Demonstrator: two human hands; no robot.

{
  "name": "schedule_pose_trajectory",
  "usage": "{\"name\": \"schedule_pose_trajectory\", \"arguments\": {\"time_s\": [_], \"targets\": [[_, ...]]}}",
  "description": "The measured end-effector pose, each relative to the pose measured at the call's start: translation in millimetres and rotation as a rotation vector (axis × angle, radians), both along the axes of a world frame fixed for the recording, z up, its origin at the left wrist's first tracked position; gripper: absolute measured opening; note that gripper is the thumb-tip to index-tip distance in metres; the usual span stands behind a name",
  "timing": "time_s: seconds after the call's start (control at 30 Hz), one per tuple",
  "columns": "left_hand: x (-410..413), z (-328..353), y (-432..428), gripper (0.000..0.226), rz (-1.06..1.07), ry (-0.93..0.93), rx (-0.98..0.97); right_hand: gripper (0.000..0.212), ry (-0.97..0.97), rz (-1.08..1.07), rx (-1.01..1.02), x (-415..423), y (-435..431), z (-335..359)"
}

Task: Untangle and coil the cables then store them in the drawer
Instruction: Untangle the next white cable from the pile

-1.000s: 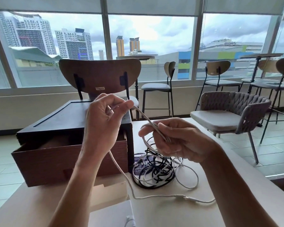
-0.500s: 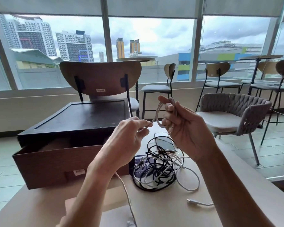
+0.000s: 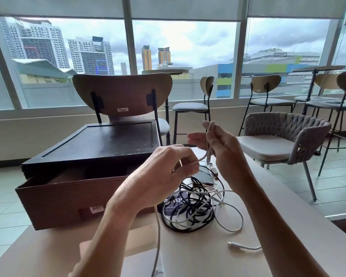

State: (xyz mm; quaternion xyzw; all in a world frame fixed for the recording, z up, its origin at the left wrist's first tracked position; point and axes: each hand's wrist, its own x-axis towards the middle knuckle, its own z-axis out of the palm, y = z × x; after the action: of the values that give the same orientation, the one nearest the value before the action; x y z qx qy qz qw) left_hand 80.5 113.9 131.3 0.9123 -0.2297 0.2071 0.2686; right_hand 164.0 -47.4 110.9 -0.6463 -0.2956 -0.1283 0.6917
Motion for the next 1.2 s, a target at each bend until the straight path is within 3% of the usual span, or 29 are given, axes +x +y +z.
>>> {"name": "schedule_pose_trajectory", "arguments": {"time_s": [0.13, 0.27, 0.43, 0.73, 0.97, 1.2], "targets": [[1, 3, 8, 0.01, 0.066, -0.118, -0.096, 0.029, 0.027, 0.131, -0.178, -4, 2, -3], [1, 6, 19, 0.029, 0.14, -0.264, -0.258, 0.042, 0.12, 0.431, -0.195, -11, -2, 1], [2, 8, 22, 0.037, 0.238, -0.381, -0.38, 0.041, 0.225, 0.688, -0.24, -14, -15, 4], [10, 1, 22, 0.026, 0.169, -0.309, -0.363, 0.039, 0.201, 0.916, -0.005, -10, -25, 4], [11, -1, 23, 0.01, 0.167, -0.299, -0.343, 0.034, 0.222, 0.934, 0.131, -7, -21, 4], [16, -6, 23, 0.022, 0.211, -0.245, -0.246, 0.032, 0.337, 0.997, 0.393, -5, -14, 8]]}}
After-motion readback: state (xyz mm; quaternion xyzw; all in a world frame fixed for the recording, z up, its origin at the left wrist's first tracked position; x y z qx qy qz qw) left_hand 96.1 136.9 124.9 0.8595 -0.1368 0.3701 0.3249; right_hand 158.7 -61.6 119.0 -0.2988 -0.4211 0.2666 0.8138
